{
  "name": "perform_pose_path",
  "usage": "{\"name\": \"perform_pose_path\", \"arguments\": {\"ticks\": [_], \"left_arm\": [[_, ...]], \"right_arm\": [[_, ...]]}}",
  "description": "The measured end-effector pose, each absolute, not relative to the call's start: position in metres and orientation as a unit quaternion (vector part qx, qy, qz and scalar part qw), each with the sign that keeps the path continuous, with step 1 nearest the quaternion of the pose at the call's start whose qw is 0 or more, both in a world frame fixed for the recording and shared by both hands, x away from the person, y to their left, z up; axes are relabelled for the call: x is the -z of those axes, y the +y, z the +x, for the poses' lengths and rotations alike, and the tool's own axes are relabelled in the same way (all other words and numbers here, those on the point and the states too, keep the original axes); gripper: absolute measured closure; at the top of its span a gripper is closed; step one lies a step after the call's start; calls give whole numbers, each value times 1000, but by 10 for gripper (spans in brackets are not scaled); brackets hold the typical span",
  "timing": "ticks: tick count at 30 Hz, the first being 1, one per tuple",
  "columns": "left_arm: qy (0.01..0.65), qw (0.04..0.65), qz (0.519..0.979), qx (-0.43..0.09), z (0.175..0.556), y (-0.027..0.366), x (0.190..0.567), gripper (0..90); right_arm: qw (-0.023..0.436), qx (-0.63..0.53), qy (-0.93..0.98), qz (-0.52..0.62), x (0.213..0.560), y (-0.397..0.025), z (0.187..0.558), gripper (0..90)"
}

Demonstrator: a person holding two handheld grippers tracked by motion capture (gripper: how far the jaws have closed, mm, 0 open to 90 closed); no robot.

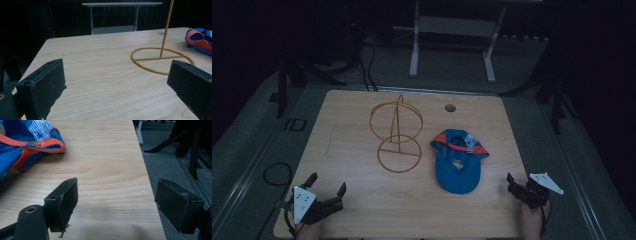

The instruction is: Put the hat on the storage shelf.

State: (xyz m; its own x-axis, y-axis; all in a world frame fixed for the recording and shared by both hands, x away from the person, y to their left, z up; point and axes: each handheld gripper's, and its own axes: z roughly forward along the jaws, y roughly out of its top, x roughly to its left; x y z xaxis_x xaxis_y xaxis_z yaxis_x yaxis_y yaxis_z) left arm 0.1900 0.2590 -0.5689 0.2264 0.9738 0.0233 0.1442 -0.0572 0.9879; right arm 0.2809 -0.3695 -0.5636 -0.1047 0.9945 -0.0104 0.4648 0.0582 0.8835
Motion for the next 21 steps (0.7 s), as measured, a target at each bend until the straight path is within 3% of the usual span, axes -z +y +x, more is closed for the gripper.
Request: {"name": "perform_pose_path", "arguments": {"ticks": [8, 15, 17, 21], "left_arm": [[461, 512, 600, -407, 191, 252, 568, 19], [451, 523, 605, -397, 191, 245, 567, 19], [447, 525, 609, -393, 191, 242, 566, 19], [444, 529, 609, -389, 190, 240, 566, 19]], "right_arm": [[336, -394, 644, 562, 563, -369, 280, 161], [304, -416, 658, 549, 557, -369, 280, 140], [275, -430, 657, 555, 551, -370, 282, 139], [282, -425, 664, 547, 542, -367, 283, 134]]}}
